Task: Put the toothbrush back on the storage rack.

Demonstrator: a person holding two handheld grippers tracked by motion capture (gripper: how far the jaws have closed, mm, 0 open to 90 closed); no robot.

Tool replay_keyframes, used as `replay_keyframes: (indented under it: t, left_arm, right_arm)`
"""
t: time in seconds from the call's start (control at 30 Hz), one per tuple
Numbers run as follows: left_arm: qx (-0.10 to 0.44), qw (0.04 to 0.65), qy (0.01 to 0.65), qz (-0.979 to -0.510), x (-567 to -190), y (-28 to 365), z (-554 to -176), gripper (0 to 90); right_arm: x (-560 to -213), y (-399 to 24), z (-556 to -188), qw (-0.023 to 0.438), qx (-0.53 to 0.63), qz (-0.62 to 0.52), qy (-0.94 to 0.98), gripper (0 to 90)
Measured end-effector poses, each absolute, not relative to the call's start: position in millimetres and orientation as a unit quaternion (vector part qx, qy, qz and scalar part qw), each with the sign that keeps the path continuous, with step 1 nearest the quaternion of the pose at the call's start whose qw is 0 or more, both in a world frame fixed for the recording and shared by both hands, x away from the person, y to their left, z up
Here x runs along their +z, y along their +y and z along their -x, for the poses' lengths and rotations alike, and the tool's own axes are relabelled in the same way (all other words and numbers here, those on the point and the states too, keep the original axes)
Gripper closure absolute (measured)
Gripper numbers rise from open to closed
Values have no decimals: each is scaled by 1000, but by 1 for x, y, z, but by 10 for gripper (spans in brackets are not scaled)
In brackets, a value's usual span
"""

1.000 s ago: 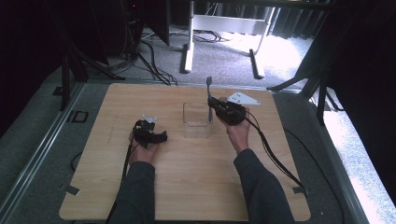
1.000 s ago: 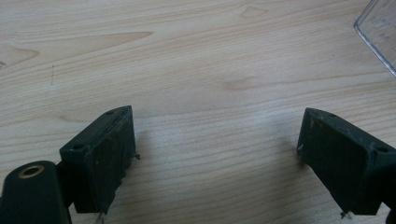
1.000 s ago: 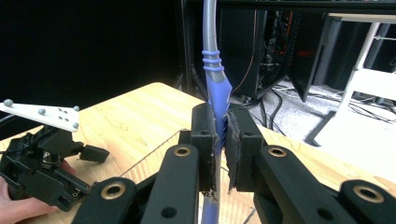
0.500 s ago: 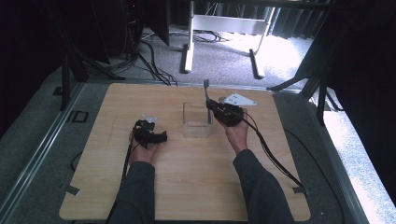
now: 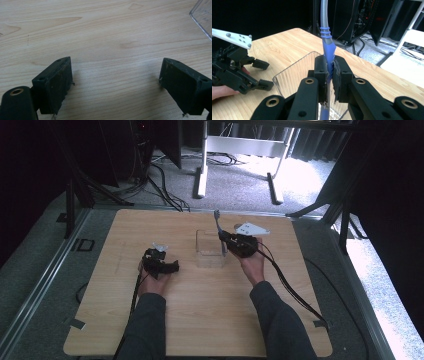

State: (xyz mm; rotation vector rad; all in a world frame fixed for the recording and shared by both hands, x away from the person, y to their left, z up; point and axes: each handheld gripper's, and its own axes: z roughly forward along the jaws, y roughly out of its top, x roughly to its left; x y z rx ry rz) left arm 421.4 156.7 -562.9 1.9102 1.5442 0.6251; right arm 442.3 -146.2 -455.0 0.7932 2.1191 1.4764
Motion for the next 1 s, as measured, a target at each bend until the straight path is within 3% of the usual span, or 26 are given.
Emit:
replay_keyframes:
  t: [0.87,1.0]
  left_arm:
    - [236,299,581,-719,-563,157,-421,119]
    - [236,299,582,-719,-563,157,-421,118]
  right_arm:
    - [-472,-137,-443,214,484,-276,803,817]
    - [-475,-136,-443,216,476,-276,806,766]
